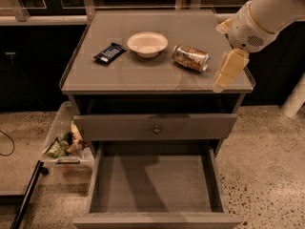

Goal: Place orange can into middle drawer

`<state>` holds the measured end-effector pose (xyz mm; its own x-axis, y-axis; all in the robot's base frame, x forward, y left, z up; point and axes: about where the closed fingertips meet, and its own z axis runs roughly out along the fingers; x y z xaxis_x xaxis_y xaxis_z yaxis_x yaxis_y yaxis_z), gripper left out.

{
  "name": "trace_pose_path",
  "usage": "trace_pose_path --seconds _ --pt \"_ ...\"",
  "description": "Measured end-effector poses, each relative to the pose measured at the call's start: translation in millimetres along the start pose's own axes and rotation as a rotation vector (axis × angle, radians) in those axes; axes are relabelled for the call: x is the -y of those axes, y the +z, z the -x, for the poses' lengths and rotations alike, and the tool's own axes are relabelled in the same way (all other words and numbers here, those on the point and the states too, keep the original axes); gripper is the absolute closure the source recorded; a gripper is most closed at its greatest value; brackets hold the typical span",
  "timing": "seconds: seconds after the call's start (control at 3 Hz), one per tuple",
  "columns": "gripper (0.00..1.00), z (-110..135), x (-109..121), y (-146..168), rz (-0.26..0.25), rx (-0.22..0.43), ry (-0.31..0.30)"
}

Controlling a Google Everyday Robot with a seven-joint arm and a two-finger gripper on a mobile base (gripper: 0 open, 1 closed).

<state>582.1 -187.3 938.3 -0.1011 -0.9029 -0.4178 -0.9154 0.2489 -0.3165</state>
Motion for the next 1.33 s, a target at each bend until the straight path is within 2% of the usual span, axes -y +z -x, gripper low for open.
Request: trace_pose_path --seconds 0.33,0.67,1.0,1.33 --pt "0.00 4.5 0.2 2.9 -0.019 0.025 0.018" --pt "0.00 8.3 25.9 26.6 -0.058 0.110 0.060" --pt "0.00 5.9 57.1 58.7 -0.083 0.167 0.122" --pt "0.00 5.5 77.1 83.1 -0.059 0.198 0.185"
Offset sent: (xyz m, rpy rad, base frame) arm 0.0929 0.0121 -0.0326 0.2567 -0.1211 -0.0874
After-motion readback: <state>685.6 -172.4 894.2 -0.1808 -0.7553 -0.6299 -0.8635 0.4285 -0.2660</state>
